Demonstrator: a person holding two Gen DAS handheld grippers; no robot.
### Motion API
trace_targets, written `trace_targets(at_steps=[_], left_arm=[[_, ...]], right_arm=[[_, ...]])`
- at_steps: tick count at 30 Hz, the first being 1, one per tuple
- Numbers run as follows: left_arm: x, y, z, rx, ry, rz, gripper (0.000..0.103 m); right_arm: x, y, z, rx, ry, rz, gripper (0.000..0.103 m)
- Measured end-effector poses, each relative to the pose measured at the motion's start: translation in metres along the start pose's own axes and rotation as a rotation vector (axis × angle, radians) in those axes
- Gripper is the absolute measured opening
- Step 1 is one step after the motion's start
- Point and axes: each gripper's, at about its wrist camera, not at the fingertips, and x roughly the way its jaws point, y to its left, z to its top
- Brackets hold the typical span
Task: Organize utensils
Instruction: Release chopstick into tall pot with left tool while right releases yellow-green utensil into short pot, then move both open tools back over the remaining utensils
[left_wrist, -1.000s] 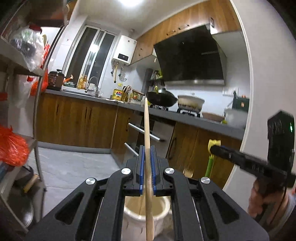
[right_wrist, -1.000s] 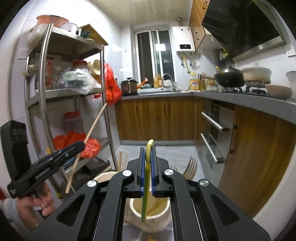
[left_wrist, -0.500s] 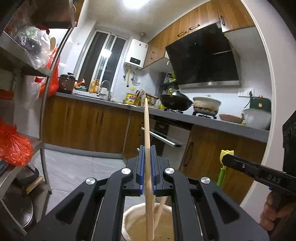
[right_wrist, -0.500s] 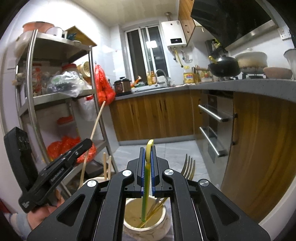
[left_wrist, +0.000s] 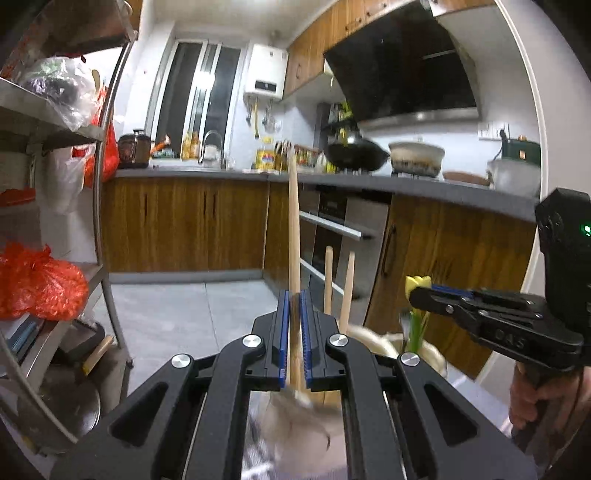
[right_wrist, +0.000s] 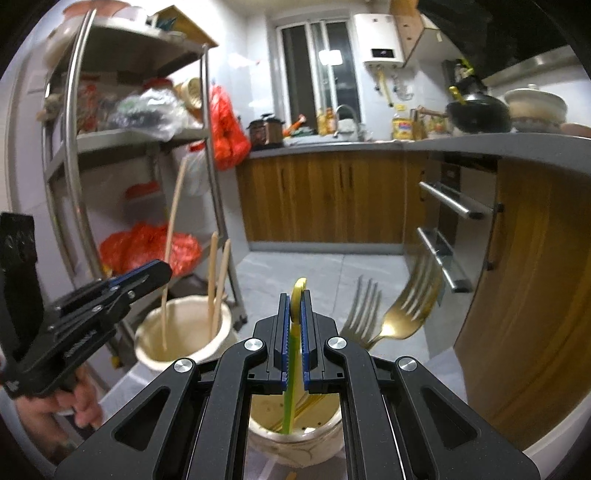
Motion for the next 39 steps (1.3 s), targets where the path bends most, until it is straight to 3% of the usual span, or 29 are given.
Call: trace_targets(at_steps=[5,16,18,20,22,27,29,30,32,35,39], left_arm=[[0.001,0.0,-0.006,0.011,0.085,0.0,0.006],[0.003,0.003,-0.006,0.016,0.099,0.032,0.007],[0.0,0.004,-0.004,0.016,0.098,0.034,0.008],[-0.002,0.005,-0.003,0.015,0.095,0.038,0.017],[-0.006,0.006,-0.001,0.009,0.086,0.041,0.026],[-0.018,0.006,0.003,0.019,0.062,0.054,0.042],[-0.025,0.007,0.003,0.013,0.049,0.051,0.055],[-0.028,0.007,0.003,0.012,0.046,0.052,0.056],[-0.032,0.008,0.003,0.008,0.05,0.053,0.064],[-0.04,0.009,0.002,-0.001,0.051,0.053,0.077],[-0.051,0.009,0.001,-0.007,0.041,0.06,0.094]], right_arm=[[0.01,0.004,-0.005,-0.007,0.045,0.0,0.006],[0.02,0.004,-0.011,-0.002,0.089,-0.012,0.007],[0.018,0.004,-0.01,-0.002,0.081,-0.011,0.015],[0.013,0.004,-0.009,0.005,0.063,-0.005,0.025],[0.008,0.003,-0.008,0.007,0.043,-0.003,0.028],[-0.016,0.003,-0.004,0.028,-0.034,0.012,0.045],[-0.026,0.002,-0.003,0.038,-0.064,0.017,0.055],[-0.031,0.002,-0.003,0.041,-0.079,0.016,0.059],[-0.042,0.001,-0.002,0.05,-0.109,0.015,0.076],[-0.057,0.0,-0.001,0.065,-0.148,0.018,0.09],[-0.078,-0.003,-0.001,0.089,-0.197,0.001,0.097]])
